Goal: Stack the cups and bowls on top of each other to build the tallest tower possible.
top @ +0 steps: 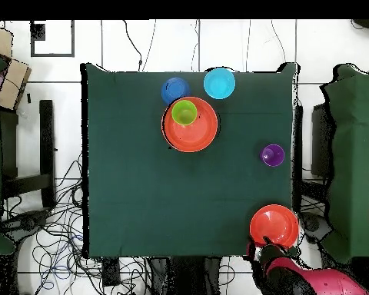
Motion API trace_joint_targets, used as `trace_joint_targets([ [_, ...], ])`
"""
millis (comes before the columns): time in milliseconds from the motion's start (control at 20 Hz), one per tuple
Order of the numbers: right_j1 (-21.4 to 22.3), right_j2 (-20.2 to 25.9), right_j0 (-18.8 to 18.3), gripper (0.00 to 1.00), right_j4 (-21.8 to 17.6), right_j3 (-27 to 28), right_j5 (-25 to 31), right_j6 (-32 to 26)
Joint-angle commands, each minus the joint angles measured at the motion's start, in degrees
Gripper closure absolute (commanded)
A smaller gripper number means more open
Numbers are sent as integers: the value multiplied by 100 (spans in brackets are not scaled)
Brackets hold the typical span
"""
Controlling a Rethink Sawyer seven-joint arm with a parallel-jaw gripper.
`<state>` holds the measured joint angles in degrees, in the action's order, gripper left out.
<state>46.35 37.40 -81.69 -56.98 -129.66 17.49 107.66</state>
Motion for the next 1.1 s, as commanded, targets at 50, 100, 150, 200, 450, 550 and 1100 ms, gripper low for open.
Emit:
trace_joint_targets([
  [50,-606,-100,453,0,-750,575,51,-462],
  [100,-715,-210,480,0,-935,612,-88,-379],
  [150,-803,-333,539,0,-1103,653,-213,-265],
  [200,-892,-383,542,0,-1208,688,-291,-236],
  [450,-1057,-498,557,0,-1575,767,-580,-99],
  [550,-949,-508,505,0,-1632,638,-659,-56],
  [1100,-1231,-280,64,0,-1608,675,-383,-675],
])
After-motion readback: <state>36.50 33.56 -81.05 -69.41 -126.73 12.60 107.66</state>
